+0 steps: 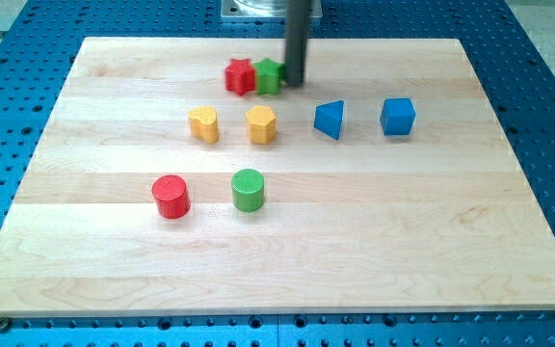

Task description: Slide the green star diagonally bottom left to the heart

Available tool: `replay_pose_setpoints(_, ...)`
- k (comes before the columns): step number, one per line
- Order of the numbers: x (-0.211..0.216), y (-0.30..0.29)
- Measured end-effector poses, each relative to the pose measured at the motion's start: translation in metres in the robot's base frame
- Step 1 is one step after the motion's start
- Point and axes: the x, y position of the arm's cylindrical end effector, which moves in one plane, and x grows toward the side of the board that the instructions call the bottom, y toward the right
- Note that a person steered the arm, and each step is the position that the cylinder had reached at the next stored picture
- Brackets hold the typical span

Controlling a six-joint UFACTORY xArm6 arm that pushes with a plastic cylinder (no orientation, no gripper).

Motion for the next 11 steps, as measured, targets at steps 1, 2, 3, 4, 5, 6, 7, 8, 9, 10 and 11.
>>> replay_pose_setpoints(1, 0.000, -0.071)
replay_pose_setpoints(2, 0.000, -0.131)
replay_pose_setpoints(3, 0.034, -0.166)
replay_pose_setpoints(4, 0.077, -0.191)
replay_pose_setpoints(5, 0.048, -0.173)
replay_pose_setpoints(6, 0.022, -0.182)
replay_pose_setpoints(7, 0.026, -0.218)
replay_pose_setpoints(8, 0.059, -0.223)
replay_pose_setpoints(9, 0.095, -0.206)
replay_pose_setpoints(10, 0.127, -0.201)
replay_pose_setpoints(11, 0.127, -0.196)
